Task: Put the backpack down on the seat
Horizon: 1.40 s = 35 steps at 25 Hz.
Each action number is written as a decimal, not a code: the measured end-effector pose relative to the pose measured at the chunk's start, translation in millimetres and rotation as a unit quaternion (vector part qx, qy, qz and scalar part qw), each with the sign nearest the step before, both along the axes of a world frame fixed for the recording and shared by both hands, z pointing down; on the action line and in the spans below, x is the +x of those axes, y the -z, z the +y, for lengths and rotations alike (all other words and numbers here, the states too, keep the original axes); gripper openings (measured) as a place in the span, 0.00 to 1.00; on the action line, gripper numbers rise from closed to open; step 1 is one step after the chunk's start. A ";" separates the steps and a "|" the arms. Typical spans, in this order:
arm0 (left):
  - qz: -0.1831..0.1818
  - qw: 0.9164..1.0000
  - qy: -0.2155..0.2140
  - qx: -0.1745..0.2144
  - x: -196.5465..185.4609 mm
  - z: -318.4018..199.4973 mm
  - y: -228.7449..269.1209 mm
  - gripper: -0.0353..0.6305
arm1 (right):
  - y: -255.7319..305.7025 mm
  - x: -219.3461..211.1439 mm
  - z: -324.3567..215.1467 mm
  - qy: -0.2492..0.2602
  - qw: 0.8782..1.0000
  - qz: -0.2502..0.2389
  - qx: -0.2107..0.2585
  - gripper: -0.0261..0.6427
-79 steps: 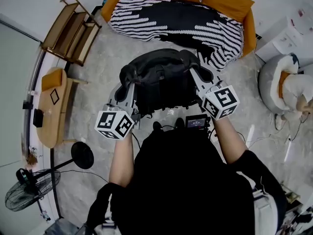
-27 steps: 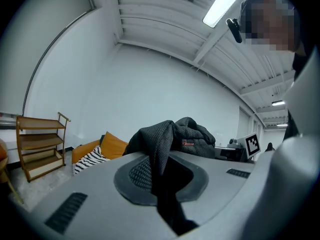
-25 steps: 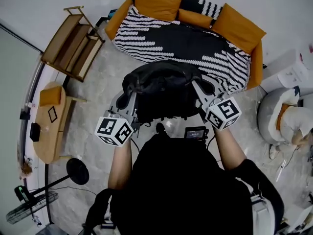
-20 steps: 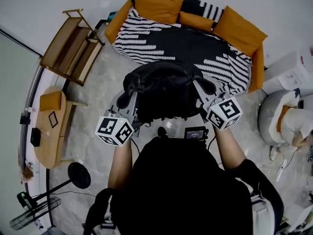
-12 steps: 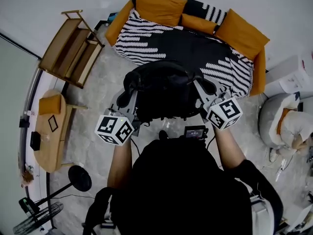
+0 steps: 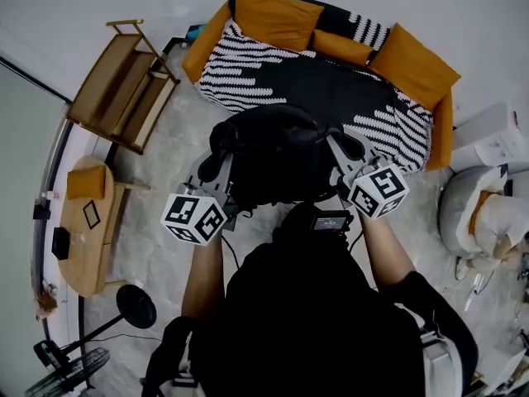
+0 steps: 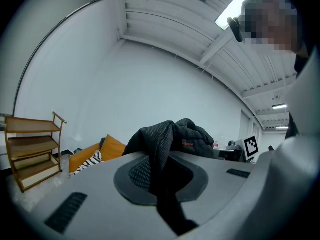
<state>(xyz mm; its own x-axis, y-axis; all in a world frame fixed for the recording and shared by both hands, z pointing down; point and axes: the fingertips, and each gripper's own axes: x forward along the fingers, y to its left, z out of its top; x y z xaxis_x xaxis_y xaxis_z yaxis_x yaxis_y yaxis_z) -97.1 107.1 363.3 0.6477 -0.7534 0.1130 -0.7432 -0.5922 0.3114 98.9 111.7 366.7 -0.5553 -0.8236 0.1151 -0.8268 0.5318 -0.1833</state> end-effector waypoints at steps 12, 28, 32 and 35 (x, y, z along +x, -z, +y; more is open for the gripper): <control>0.005 1.000 0.011 -0.002 -14.6 -59.5 -8.4 0.10 | -9.4 -14.4 -63.3 0.015 1.000 -0.002 -0.007 0.11; -0.004 0.999 0.035 -0.012 -7.2 -218.2 -5.9 0.10 | -6.3 -7.1 -230.1 0.044 0.999 -0.005 -0.013 0.11; -0.003 0.999 0.040 -0.008 -6.2 -253.3 -3.5 0.10 | -3.1 -6.0 -268.7 0.053 0.998 -0.014 -0.010 0.11; -0.004 0.999 0.046 -0.005 -1.8 -282.5 -0.7 0.10 | 0.2 -1.6 -299.5 0.058 0.998 -0.012 -0.007 0.11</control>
<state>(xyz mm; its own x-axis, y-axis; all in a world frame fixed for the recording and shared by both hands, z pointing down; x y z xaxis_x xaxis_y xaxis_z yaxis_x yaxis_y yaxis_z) -98.9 -175.4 364.0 0.5741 -0.8090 0.1262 -0.7973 -0.5172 0.3111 97.3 -187.8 366.5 -0.6490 -0.7526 0.1113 -0.7556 0.6205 -0.2097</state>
